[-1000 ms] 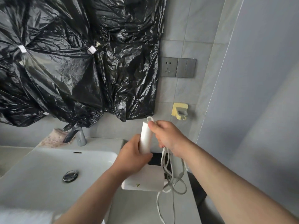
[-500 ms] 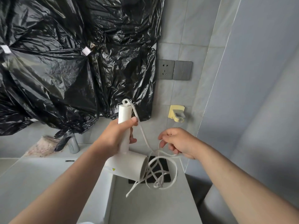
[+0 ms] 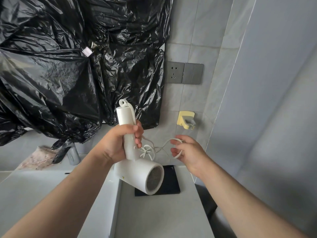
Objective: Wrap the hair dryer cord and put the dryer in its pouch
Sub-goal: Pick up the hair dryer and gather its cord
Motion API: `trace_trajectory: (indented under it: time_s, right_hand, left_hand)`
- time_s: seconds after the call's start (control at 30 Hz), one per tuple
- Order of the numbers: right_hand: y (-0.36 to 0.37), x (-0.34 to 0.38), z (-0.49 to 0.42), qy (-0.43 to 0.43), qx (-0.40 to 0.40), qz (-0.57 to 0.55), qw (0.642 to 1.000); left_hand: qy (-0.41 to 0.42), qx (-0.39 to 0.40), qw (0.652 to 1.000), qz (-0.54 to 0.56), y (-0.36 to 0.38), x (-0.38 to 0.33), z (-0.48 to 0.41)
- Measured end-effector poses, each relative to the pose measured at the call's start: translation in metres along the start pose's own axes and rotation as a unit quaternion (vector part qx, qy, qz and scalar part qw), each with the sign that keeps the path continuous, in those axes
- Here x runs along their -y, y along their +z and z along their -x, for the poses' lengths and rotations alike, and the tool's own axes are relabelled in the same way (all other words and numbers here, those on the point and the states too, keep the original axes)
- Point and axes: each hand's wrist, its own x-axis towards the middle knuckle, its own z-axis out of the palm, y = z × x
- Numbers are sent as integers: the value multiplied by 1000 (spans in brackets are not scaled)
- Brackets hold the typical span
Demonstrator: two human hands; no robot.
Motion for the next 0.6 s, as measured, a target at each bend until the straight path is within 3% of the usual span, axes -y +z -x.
trace_trajectory:
  time_s: [0.13, 0.37, 0.6]
  right_hand:
    - [-11, -10, 3, 42, 44, -167, 984]
    - [13, -32, 13, 36, 153, -3, 988]
    - [18, -46, 11, 68, 229, 52, 970]
  left_hand:
    - [19, 14, 999, 23, -9, -5, 0]
    - [5, 16, 999, 43, -6, 3, -5]
    - [5, 49, 996, 76, -8, 2, -2]
